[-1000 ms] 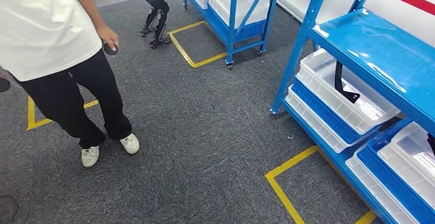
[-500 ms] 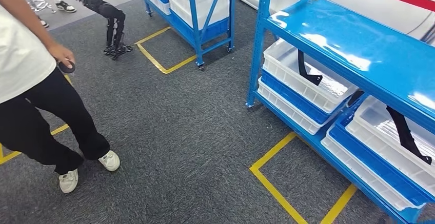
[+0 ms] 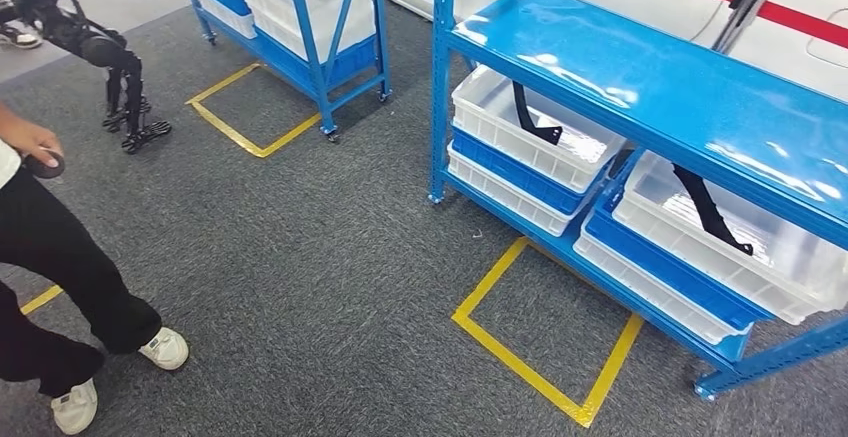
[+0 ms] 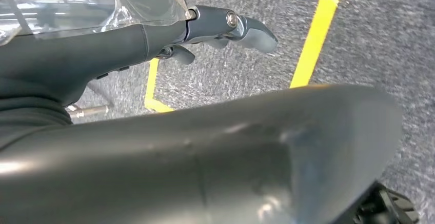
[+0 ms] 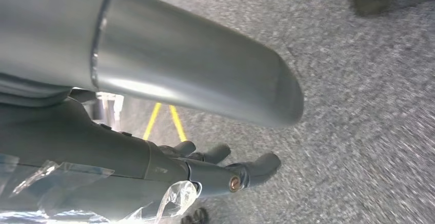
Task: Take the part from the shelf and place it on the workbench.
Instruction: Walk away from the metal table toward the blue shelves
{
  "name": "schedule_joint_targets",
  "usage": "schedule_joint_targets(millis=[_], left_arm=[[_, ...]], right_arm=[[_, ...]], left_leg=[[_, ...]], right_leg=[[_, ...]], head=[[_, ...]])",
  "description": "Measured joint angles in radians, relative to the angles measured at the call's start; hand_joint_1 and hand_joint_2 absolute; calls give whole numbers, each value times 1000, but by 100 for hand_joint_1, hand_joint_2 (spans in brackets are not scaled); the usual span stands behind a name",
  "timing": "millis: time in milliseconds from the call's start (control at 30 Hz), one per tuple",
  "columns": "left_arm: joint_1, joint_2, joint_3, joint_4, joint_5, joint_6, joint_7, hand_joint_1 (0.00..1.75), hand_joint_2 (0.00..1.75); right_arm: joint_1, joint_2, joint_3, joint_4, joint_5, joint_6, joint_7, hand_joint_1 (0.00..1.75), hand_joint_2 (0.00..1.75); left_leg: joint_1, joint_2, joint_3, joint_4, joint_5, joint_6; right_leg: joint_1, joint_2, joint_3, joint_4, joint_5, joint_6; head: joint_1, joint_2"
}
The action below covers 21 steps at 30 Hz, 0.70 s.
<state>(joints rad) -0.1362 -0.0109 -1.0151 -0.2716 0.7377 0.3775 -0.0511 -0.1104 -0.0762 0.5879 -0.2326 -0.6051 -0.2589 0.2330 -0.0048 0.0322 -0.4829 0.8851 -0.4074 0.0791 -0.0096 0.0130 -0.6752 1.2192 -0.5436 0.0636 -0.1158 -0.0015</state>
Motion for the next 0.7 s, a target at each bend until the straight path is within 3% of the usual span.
schedule_joint_targets(millis=[33,67,133,167,200,267,333,400,467,500,533,567,633,700], left_arm=[[-1,0,0,0,0,0,0,0,0],[-3,-1,0,0,1,-1,0,0,0],[-6,-2,0,0,2,-1,0,0,0],[-6,-2,0,0,3,-1,1,0,0],[-7,-2,0,0,4,-1,2,0,0],[-10,-2,0,0,4,-2,3,0,0],[-14,-2,0,0,4,-2,3,0,0],[-13,-2,0,0,4,-1,3,0,0],[-8,-2,0,0,5,-1,3,0,0],[-5,-2,-1,0,5,-1,3,0,0],[-4,-2,-1,0,6,-1,3,0,0],[-4,-2,-1,0,6,-1,3,0,0],[-6,-2,-1,0,6,0,3,0,0],[-8,-2,-1,0,6,0,3,0,0]], right_arm=[[0,-1,0,0,0,0,-1,0,0],[0,-1,0,0,0,-1,-1,0,0],[-1,-3,1,0,0,-4,-5,0,0],[-2,-4,1,0,0,-6,-8,0,0],[-1,-4,1,0,0,-8,-10,0,0],[0,-4,1,0,-1,-10,-12,0,0],[0,-3,4,0,-3,-11,-13,0,0],[-4,-2,7,0,-5,-11,-14,0,0],[-6,0,10,0,-9,-11,-14,0,0],[-6,0,11,0,-11,-11,-14,0,0],[-5,1,12,0,-12,-11,-14,0,0],[-4,1,14,0,-13,-11,-15,0,0],[-5,2,16,0,-15,-11,-15,0,0],[-7,3,16,0,-16,-11,-15,0,0]], left_leg=[[1,12,0,0,0,-1],[2,23,2,0,-1,-2],[0,41,4,2,-5,-8],[-2,50,4,3,-6,-13],[-5,60,3,4,-7,-18],[-6,81,3,4,-9,-29],[-2,57,-9,37,-36,-40],[5,5,-60,159,-104,-50],[8,-17,-126,308,-164,-57],[9,-20,-140,340,-169,-58],[11,-22,-134,329,-153,-59],[12,-28,-108,276,-121,-59],[17,-74,-34,119,-53,-57],[20,-114,5,27,-24,-52]], right_leg=[[-3,-4,16,-24,19,3],[-4,-14,53,-89,52,4],[-1,-59,140,-248,112,0],[3,-76,165,-300,128,-4],[7,-84,175,-324,132,-9],[7,-65,169,-329,135,-21],[1,-46,169,-334,141,-34],[-3,-27,167,-337,146,-44],[-3,-2,163,-336,150,-48],[-3,12,161,-336,152,-47],[-3,26,161,-336,155,-45],[-4,40,161,-336,157,-43],[-4,66,158,-333,160,-35],[-3,90,148,-330,165,-25]], head=[[0,0],[0,0],[0,0],[0,0],[0,0],[0,0],[0,0],[0,0],[0,0],[0,0],[0,0],[0,0],[0,0],[0,0]])
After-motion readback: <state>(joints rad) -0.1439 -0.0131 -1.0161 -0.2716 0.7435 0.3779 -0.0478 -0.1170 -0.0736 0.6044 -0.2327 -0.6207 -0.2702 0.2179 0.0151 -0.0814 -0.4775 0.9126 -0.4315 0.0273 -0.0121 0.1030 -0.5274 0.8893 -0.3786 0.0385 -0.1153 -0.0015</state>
